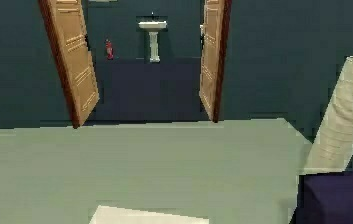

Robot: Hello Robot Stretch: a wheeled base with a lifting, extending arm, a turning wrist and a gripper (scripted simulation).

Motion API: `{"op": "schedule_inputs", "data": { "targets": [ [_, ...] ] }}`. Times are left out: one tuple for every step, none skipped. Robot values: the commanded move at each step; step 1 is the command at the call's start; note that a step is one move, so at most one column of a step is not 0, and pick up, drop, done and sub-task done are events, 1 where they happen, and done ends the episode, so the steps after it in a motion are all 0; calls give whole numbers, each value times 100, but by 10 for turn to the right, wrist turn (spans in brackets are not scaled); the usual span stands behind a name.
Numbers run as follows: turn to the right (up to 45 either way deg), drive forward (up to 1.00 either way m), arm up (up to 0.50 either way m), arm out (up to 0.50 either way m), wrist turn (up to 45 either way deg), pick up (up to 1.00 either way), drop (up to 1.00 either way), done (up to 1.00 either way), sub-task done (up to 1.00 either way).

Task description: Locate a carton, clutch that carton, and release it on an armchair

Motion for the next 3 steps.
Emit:
{"op": "schedule_inputs", "data": {
  "targets": [
    [450,0,0,0,0,0,0,0,0],
    [300,0,0,0,0,0,0,0,0],
    [-450,0,0,0,0,0,0,0,0]
  ]
}}
